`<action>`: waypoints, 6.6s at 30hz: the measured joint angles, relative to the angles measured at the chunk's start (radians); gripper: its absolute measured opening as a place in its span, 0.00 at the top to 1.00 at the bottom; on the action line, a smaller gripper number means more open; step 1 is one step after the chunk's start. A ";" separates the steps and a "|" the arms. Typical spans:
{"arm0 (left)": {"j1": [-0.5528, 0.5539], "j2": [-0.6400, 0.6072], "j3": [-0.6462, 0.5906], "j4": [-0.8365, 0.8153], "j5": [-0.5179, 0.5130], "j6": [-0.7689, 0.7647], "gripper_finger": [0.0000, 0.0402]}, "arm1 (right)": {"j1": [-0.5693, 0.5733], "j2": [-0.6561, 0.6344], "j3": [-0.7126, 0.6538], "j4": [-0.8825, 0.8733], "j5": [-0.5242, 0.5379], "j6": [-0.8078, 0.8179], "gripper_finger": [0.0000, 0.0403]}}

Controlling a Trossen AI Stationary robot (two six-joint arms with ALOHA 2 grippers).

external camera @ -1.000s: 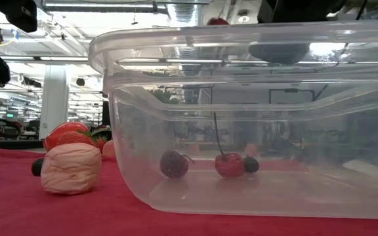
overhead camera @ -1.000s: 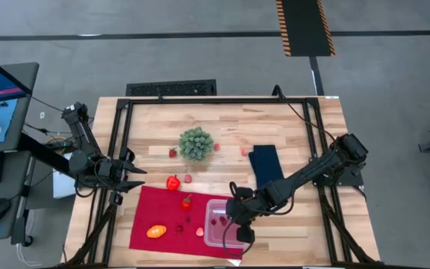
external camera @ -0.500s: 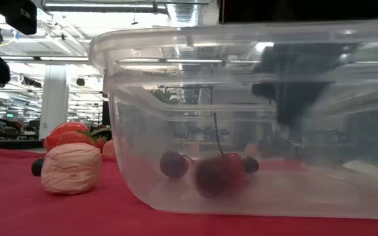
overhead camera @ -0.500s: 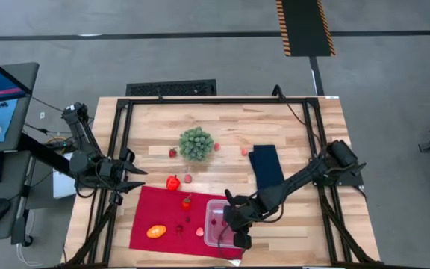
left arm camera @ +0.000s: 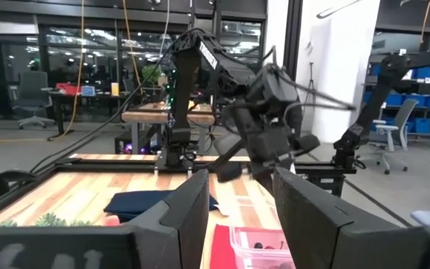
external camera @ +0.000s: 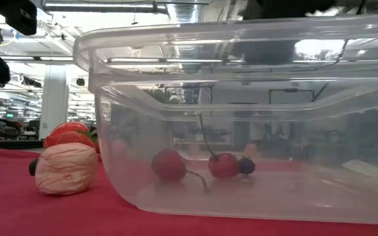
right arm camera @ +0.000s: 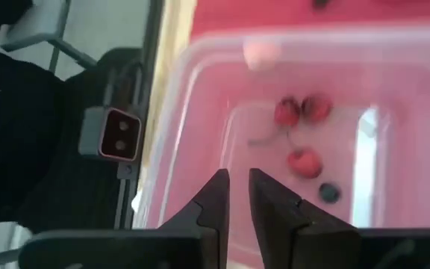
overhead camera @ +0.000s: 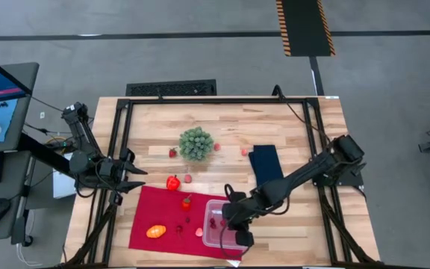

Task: Pick and placing Produce into tupperware
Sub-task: Put the bottom strawberry into the transparent bin

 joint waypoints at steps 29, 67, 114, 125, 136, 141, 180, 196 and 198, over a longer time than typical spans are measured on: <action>0.195 0.020 0.000 -0.030 0.010 -0.166 0.65 | -0.120 -0.627 -0.328 0.278 0.163 -0.521 0.81; 0.409 0.779 0.164 -0.021 0.210 -0.845 0.65 | -0.159 -1.155 -0.901 0.535 0.193 -0.279 0.81; 0.469 1.308 0.411 -0.196 0.329 -1.080 0.65 | -0.217 -1.161 -0.900 0.552 0.087 -0.306 0.81; 0.476 1.308 0.411 -0.212 0.346 -1.071 0.67 | -0.217 -1.161 -0.900 0.552 0.087 -0.306 0.81; 0.493 1.308 0.411 -0.202 0.364 -0.984 0.92 | -0.217 -1.161 -0.900 0.549 0.087 -0.306 0.81; 0.492 1.308 0.411 -0.199 0.350 -0.953 0.99 | -0.217 -1.160 -0.900 0.543 0.087 -0.306 0.81; 0.505 1.300 0.411 0.493 0.496 -0.345 1.00 | -0.217 -1.160 -0.900 0.533 0.087 -0.305 0.81; 0.591 1.312 0.411 0.568 0.661 -0.434 1.00 | -0.217 -1.160 -0.900 0.532 0.088 -0.307 0.81; 0.594 1.336 0.423 0.588 0.702 -0.438 1.00 | -0.217 -1.160 -0.900 0.532 0.088 -0.308 0.81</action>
